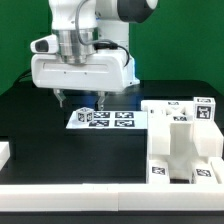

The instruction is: Assemble chair

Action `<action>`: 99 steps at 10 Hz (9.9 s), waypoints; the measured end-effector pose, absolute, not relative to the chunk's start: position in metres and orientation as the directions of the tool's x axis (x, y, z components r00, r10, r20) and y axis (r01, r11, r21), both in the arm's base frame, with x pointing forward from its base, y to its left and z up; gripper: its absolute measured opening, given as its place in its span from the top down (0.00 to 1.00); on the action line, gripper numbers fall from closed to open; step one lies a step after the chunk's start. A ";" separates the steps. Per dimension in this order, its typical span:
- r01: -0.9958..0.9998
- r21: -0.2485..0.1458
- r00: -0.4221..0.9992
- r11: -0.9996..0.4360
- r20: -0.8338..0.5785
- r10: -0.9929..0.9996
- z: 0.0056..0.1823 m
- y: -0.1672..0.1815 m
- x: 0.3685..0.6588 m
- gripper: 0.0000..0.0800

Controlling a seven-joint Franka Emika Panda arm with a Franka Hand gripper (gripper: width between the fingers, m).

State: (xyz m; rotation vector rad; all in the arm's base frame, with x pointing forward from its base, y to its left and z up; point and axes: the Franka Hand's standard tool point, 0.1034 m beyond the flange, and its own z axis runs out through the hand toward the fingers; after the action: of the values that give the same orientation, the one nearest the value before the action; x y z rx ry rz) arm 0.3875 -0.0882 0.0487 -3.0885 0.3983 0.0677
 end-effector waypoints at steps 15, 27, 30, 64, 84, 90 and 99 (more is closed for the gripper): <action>-0.249 -0.033 0.965 -0.968 -0.087 -0.246 0.046 -0.093 0.367 0.19; -0.446 -0.072 0.872 -0.892 -0.257 -0.416 0.029 -0.077 0.331 0.19; -0.449 -0.072 0.870 -0.891 -0.260 -0.418 0.028 -0.078 0.329 0.19; 0.005 -0.067 0.960 -0.998 -0.278 0.024 0.029 -0.125 0.414 0.64; 0.070 -0.064 0.970 -0.995 -0.229 0.083 0.087 -0.087 0.469 0.64; 0.048 -0.020 0.960 -0.999 -0.276 0.051 0.144 -0.071 0.524 0.64; 0.033 0.001 0.958 -0.999 -0.284 0.031 0.162 -0.049 0.551 0.64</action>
Offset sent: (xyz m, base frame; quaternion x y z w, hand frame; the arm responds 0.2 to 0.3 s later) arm 0.0000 0.0000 0.0000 0.0000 0.0000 0.0000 1.0000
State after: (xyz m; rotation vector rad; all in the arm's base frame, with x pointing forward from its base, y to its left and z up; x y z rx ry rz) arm 0.5514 -0.0488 0.1623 -3.1143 -0.0510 0.4515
